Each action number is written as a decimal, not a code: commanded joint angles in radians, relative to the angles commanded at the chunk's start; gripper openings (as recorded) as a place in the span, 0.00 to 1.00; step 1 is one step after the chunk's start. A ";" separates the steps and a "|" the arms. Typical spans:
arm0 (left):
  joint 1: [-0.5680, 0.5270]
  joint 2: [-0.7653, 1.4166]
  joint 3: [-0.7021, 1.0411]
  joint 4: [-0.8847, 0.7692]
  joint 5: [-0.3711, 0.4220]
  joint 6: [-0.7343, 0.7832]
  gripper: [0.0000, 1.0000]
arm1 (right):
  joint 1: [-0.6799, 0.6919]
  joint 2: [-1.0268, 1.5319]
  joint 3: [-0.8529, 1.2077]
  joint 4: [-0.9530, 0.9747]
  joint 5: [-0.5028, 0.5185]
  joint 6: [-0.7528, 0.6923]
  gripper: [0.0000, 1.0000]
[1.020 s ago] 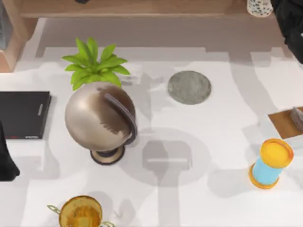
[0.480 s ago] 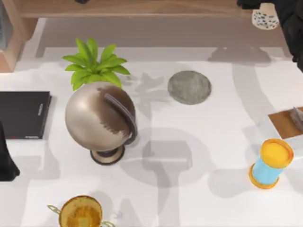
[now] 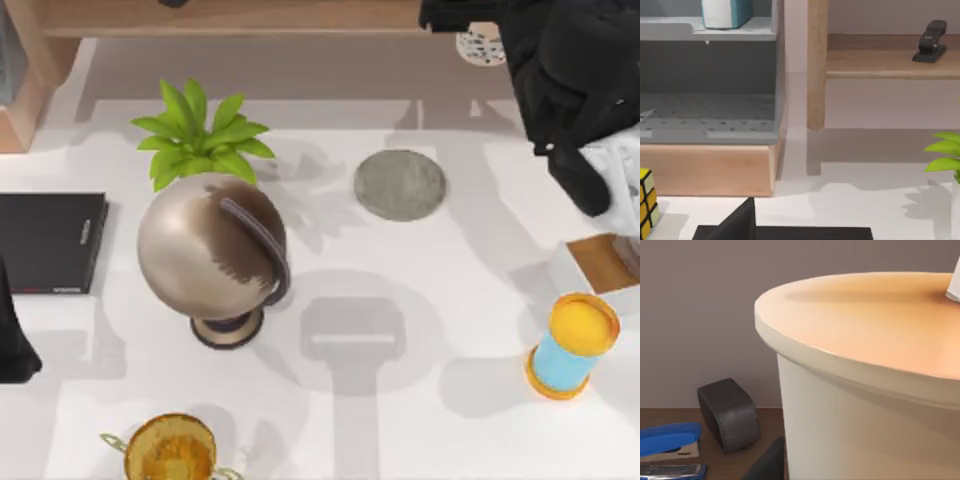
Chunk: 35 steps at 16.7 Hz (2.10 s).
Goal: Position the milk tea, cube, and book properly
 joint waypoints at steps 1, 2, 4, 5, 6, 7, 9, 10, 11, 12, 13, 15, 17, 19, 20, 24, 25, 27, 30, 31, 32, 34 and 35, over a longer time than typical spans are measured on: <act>0.000 0.000 0.000 0.000 0.000 0.000 1.00 | 0.033 0.028 0.001 0.027 0.027 0.000 0.00; 0.000 0.000 0.000 0.000 0.000 0.000 1.00 | 0.063 0.062 0.002 0.054 0.056 -0.001 0.00; 0.000 0.000 0.000 0.000 0.000 0.000 1.00 | 0.111 0.141 0.009 0.107 0.115 -0.003 0.00; 0.000 0.000 0.000 0.000 0.000 0.000 1.00 | 0.130 0.182 0.013 0.131 0.144 -0.004 0.00; 0.000 0.000 0.000 0.000 0.000 0.000 1.00 | 0.145 0.222 0.019 0.153 0.171 -0.005 0.00; 0.000 0.000 0.000 0.000 0.000 0.000 1.00 | 0.157 0.259 0.024 0.173 0.195 -0.006 0.00; 0.000 0.000 0.000 0.000 0.000 0.000 1.00 | 0.173 0.315 0.034 0.202 0.231 -0.007 0.00; 0.000 0.000 0.000 0.000 0.000 0.000 1.00 | 0.177 0.331 0.037 0.211 0.241 -0.007 0.00; 0.000 0.000 0.000 0.000 0.000 0.000 1.00 | 0.178 0.337 0.038 0.214 0.244 -0.007 0.00; 0.000 0.000 0.000 0.000 0.000 0.000 1.00 | 0.178 0.337 0.038 0.214 0.244 -0.007 0.00; 0.000 0.000 0.000 0.000 0.000 0.000 1.00 | 0.178 0.337 0.038 0.214 0.244 -0.007 0.00; 0.000 0.000 0.000 0.000 0.000 0.000 1.00 | 0.173 0.335 0.033 0.211 0.241 -0.005 0.00; 0.000 0.000 0.000 0.000 0.000 0.000 1.00 | 0.173 0.343 0.033 0.219 0.242 -0.005 0.00; 0.000 0.000 0.000 0.000 0.000 0.000 1.00 | 0.175 0.365 0.034 0.242 0.242 -0.006 0.00; 0.000 0.000 0.000 0.000 0.000 0.000 1.00 | 0.176 0.378 0.035 0.257 0.243 -0.007 0.00; 0.000 0.000 0.000 0.000 0.000 0.000 1.00 | 0.178 0.423 0.035 0.307 0.245 -0.008 0.00; 0.000 0.000 0.000 0.000 0.000 0.000 1.00 | 0.178 0.429 0.034 0.311 0.245 -0.008 0.00; 0.000 0.000 0.000 0.000 0.000 0.000 1.00 | 0.178 0.429 0.034 0.311 0.245 -0.008 0.00; 0.000 0.000 0.000 0.000 0.000 0.000 1.00 | 0.178 0.429 0.034 0.311 0.245 -0.008 0.15; 0.000 0.000 0.000 0.000 0.000 0.000 1.00 | 0.178 0.429 0.034 0.311 0.245 -0.008 0.23; 0.000 0.000 0.000 0.000 0.000 0.000 1.00 | 0.178 0.429 0.034 0.311 0.245 -0.008 0.30; 0.000 0.000 0.000 0.000 0.000 0.000 1.00 | 0.178 0.429 0.034 0.311 0.245 -0.008 0.45; 0.000 0.000 0.000 0.000 0.000 0.000 1.00 | 0.178 0.429 0.034 0.311 0.245 -0.008 0.53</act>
